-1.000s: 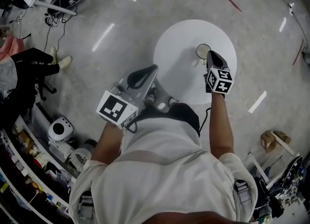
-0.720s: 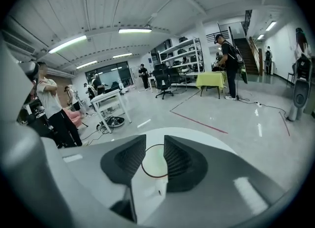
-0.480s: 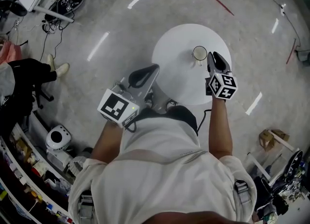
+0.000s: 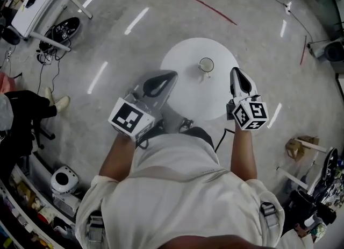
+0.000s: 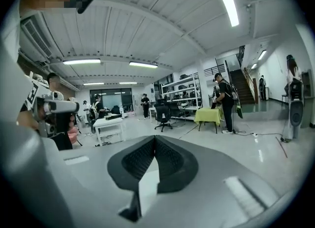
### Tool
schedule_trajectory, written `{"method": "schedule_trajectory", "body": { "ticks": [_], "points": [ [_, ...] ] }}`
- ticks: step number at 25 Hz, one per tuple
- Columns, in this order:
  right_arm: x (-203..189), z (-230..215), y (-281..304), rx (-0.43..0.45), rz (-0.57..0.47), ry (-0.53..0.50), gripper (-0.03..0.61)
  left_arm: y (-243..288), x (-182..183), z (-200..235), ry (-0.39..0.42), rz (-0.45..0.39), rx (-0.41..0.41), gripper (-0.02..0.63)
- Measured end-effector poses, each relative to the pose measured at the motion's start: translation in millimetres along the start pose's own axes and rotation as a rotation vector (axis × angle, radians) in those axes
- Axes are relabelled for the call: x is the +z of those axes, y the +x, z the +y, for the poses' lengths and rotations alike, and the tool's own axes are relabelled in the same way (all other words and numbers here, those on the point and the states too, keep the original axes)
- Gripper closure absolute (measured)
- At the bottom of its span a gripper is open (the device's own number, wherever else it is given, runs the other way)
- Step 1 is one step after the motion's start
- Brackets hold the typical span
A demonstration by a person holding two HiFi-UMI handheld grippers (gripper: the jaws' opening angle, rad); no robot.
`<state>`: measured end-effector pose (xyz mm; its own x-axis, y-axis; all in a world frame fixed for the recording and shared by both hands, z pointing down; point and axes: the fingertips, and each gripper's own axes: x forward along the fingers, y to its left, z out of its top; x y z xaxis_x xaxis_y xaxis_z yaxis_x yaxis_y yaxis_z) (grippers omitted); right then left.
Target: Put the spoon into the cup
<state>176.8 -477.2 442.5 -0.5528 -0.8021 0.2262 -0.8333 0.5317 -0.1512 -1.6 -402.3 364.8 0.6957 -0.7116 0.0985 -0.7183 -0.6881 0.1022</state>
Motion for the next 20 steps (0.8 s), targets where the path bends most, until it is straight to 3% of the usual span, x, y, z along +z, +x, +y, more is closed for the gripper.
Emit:
{"method": "schedule_trajectory", "body": {
  "ticks": [10, 20],
  "points": [
    [88, 45, -84, -0.025, -0.199, -0.116, 0.574, 0, 38, -30, 0.057, -0.072, -0.112, 0.614],
    [98, 34, -121, -0.071, -0.222, -0.152, 0.575, 16, 54, -71, 0.105, -0.090, -0.193, 0.614]
  ]
}}
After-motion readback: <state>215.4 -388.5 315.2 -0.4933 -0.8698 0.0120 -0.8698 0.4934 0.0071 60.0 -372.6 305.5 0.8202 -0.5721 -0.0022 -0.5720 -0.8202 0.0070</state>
